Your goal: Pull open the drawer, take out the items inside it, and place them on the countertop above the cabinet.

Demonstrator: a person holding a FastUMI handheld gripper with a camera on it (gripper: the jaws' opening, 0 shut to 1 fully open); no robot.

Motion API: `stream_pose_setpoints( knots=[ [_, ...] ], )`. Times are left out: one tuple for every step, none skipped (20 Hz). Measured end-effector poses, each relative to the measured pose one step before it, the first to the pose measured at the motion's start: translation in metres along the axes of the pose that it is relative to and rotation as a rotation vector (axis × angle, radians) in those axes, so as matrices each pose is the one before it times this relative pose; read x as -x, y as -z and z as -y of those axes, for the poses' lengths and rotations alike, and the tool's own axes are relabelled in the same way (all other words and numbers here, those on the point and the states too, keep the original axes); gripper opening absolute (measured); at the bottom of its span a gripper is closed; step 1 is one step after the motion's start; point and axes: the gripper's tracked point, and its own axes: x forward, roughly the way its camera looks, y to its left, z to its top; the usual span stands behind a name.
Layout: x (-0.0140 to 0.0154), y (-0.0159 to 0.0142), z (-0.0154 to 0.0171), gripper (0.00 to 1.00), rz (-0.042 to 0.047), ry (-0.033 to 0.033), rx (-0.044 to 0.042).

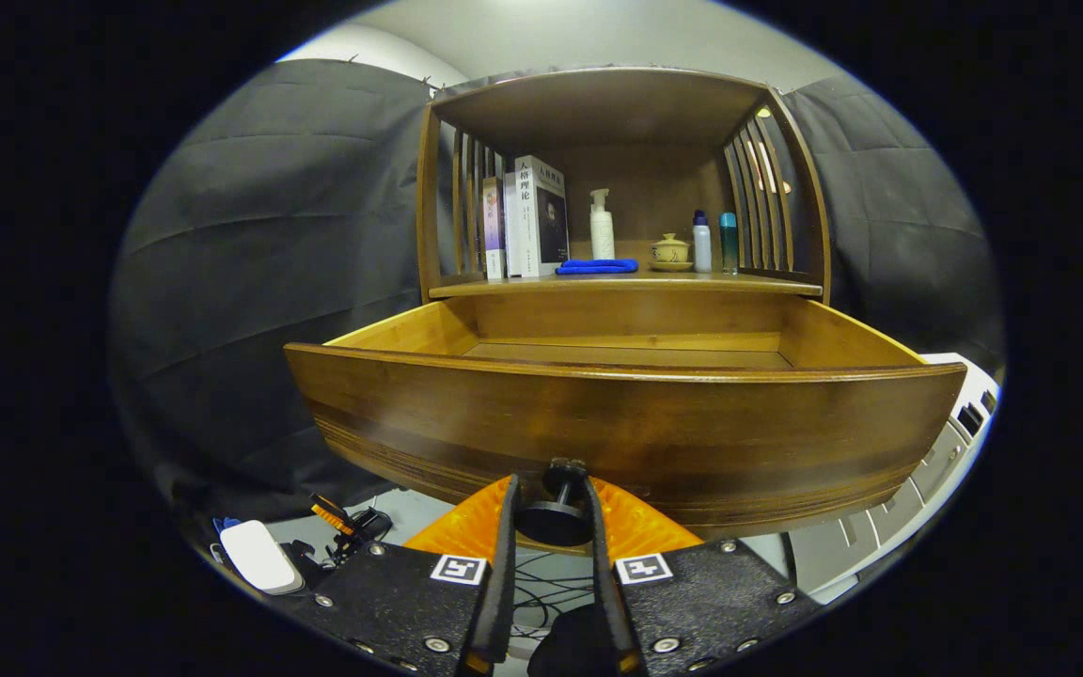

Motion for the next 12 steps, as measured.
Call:
stream_pose_setpoints(
  knots=[
    [0.00064,-0.0008,-0.00104,0.41,0.00676,-0.00743,0.00511],
    [0.00192,-0.00106,-0.00194,0.46,0.00561,-0.0094,0.00911],
    [0.00019,-0.00067,-0.00384,0.5,0.0005,-0.01758,-0.00192],
    [0.00609,-0.00126,-0.00388,0.6,0.00058,-0.01953,-0.00773],
    [0.00417,-0.00521,-0.00308,0.69,0.01567,-0.01204,-0.00336],
    [0.00438,-0.00776,-0.00031,0.78,0.02249,-0.0033,0.00645],
    [0.00273,-0.01079,-0.00076,0.87,0.03337,-0.00334,0.01046],
    [0.00246,-0.01083,-0.00236,0.89,0.03713,-0.00714,0.01206],
    [0.00219,-0.01131,-0.0015,0.9,0.02942,-0.00535,0.01002],
    [0.00139,-0.00933,-0.00019,0.92,0.02515,-0.00356,0.00402],
    [0.00011,-0.00892,-0.00055,0.93,0.02011,-0.00383,-0.00236],
    [0.00005,-0.00565,0.00066,0.93,0.00376,-0.00179,-0.00811]
  ],
)
